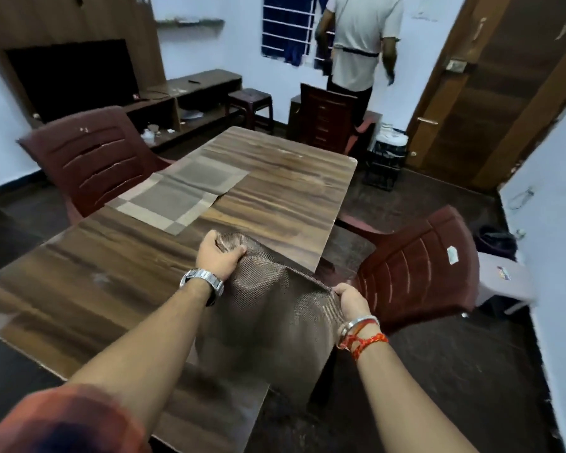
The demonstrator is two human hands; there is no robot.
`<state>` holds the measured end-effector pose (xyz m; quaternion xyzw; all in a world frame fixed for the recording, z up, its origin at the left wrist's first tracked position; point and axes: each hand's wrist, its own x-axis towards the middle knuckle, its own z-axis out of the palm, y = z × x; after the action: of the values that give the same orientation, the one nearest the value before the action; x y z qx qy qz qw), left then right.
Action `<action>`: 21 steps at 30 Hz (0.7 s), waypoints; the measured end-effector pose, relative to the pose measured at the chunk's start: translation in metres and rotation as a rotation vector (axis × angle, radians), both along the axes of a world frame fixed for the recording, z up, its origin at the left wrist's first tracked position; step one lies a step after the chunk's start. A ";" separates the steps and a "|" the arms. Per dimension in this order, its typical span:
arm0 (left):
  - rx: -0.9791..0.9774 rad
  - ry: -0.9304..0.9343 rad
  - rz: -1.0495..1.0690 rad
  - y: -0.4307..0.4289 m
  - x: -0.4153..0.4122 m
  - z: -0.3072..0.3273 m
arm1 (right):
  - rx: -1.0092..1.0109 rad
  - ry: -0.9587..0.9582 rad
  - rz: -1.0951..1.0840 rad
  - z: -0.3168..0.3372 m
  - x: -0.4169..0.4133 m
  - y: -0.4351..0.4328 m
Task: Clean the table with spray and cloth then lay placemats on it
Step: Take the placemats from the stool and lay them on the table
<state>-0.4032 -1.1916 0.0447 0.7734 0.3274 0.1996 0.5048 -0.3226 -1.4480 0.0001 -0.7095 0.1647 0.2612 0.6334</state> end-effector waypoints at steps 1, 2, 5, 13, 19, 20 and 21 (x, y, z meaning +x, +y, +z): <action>0.023 0.044 0.030 -0.002 0.006 -0.003 | -0.049 -0.071 0.046 0.001 0.011 -0.003; 0.042 0.087 0.058 -0.006 0.014 -0.006 | -0.051 -0.121 0.081 -0.001 0.024 -0.007; 0.117 0.173 0.098 -0.021 0.034 -0.010 | -0.097 -0.376 0.119 -0.025 0.057 -0.016; 0.174 -0.164 0.161 -0.018 0.084 -0.005 | 0.000 -0.878 0.044 0.017 0.095 -0.003; 0.271 0.061 0.146 0.023 0.144 -0.029 | -0.010 -0.758 -0.002 -0.021 0.140 0.028; 0.297 0.225 0.091 0.030 0.152 -0.045 | -0.102 -0.651 0.070 -0.034 0.147 0.034; 0.325 0.397 0.041 0.034 0.157 -0.060 | -0.212 -0.551 0.179 -0.047 0.149 0.038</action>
<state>-0.2457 -1.1580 -0.0157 0.8616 0.3993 0.1039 0.2955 -0.1732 -1.4102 -0.0466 -0.8275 -0.0500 0.0950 0.5511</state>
